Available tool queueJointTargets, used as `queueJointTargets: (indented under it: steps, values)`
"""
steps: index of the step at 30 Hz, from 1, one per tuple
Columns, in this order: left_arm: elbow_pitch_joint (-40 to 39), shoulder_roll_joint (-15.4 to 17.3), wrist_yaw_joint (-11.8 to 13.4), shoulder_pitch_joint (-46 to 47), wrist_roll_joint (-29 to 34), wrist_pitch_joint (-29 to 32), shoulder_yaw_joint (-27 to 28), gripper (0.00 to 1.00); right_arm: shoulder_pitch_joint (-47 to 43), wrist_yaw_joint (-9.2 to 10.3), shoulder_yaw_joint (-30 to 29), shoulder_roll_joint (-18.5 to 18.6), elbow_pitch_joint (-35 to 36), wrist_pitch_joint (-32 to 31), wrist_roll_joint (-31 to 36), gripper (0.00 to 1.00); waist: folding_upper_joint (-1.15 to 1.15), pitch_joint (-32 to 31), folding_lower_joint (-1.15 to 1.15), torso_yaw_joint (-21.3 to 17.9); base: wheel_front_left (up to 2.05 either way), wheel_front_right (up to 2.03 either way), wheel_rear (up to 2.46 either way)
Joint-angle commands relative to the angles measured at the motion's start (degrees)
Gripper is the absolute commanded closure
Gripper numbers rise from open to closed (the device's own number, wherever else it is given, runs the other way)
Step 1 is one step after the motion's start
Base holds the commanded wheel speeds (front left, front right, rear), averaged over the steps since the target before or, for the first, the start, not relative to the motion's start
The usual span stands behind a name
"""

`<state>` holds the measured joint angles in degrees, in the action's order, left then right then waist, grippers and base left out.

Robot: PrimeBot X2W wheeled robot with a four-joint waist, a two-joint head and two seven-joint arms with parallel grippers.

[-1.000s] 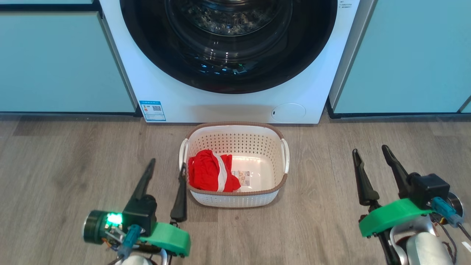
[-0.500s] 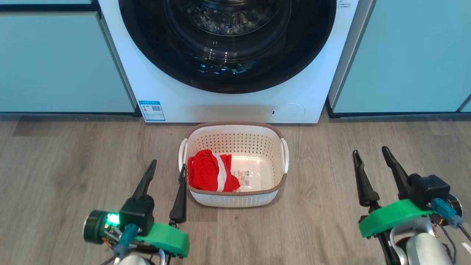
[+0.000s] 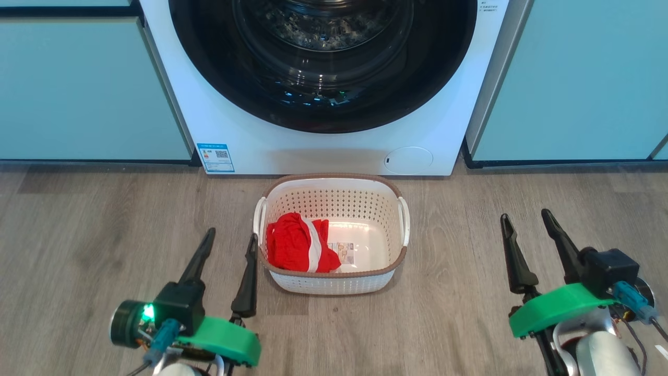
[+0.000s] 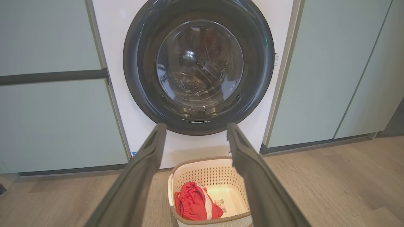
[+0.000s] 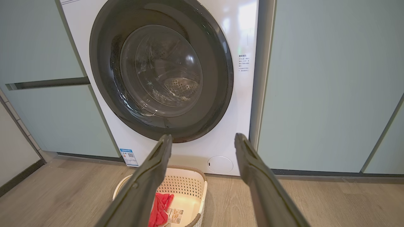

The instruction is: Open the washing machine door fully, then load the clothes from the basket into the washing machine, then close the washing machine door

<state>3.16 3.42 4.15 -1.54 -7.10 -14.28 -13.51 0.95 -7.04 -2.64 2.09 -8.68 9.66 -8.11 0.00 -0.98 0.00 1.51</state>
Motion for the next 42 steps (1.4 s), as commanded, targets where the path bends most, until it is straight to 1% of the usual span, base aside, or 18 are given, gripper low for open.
queueJointTargets:
  steps: [1, 7, 13, 34, 37, 42]
  values:
    - [-2.31, -0.37, -0.40, 1.30, -0.38, -0.72, 2.31, 0.00, 2.62, -0.45, 1.55, 0.78, 1.60, 0.67, -0.04, 0.00, 0.00, 0.00, 0.00, 0.01, 0.00, 0.00, 0.00]
    - [-2.83, -0.46, -0.79, 1.04, -0.38, -0.72, 2.75, 0.00, 2.65, -0.45, 1.61, 0.78, 1.72, 0.63, 0.02, 0.00, 0.00, 0.08, 0.00, 0.03, 0.11, 0.11, -0.21]
    - [-2.86, -0.51, -0.90, 0.92, -0.02, -0.72, 2.90, 0.00, 2.52, -0.45, 1.53, 0.78, 1.91, 0.46, 0.31, 0.00, 0.00, 0.14, 0.00, -0.03, 0.63, 0.63, -1.26]
    - [-2.72, -0.54, -0.64, 0.49, -0.64, -0.72, 2.15, 0.00, 2.52, -0.45, 1.91, 0.78, 1.61, 0.67, -0.07, 0.00, 0.00, -0.25, 0.00, -0.26, 1.19, 1.19, -2.38]
    - [-2.87, -0.54, -0.30, 0.73, 0.24, -0.72, 2.28, 0.00, 2.52, -0.45, 1.82, 0.78, 1.46, 0.78, 0.14, 0.00, 0.00, -0.18, 0.00, -0.35, 1.05, 1.05, -2.11]
    - [-3.40, -0.54, -0.50, 0.84, 0.91, -0.72, 2.20, 0.00, 2.58, -0.45, 1.61, 0.78, 1.21, 0.90, 0.09, 0.00, 0.00, 0.00, 0.00, -0.41, 0.74, 0.74, -1.48]
